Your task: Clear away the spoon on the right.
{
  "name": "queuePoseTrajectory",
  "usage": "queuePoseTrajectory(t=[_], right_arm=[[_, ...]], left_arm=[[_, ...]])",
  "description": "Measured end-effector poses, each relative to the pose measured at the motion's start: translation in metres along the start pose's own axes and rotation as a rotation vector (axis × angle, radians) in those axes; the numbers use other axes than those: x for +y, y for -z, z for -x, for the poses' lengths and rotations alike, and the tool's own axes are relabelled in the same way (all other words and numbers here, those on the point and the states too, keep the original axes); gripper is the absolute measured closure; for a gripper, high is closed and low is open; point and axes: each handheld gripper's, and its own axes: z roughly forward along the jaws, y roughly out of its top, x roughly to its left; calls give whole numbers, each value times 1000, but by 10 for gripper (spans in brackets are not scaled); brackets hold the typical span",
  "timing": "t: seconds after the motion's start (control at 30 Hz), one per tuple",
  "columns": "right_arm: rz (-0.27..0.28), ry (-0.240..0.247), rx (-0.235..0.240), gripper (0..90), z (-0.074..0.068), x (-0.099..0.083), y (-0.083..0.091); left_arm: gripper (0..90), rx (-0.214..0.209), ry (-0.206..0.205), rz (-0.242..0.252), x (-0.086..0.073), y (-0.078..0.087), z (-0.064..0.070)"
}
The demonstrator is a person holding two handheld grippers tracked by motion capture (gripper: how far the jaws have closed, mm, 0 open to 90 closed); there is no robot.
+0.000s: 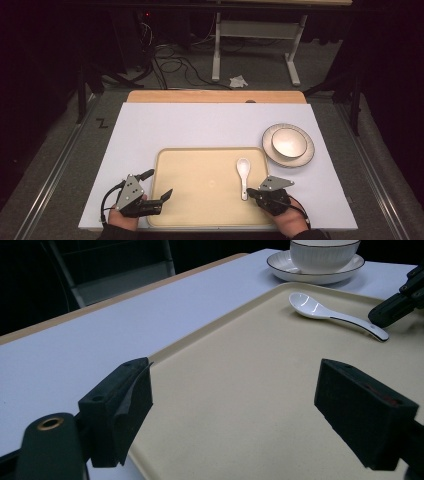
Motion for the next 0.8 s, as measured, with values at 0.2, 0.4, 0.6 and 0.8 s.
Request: queuePoseTrajectory(t=[0.2, 0.4, 0.6, 0.8], right_arm=[[31, -15, -6, 900, 3, 1, 4], [152, -78, 27, 611, 18, 0, 19], [278, -124, -3, 279, 35, -5, 41], [356, -150, -77, 74, 44, -16, 64]], left_arm=[[159, 0, 1, -3, 0, 0, 0], [159, 3, 2, -5, 0, 0, -1], [159, 12, 8, -10, -1, 0, -1], [159, 13, 5, -20, -1, -1, -1]])
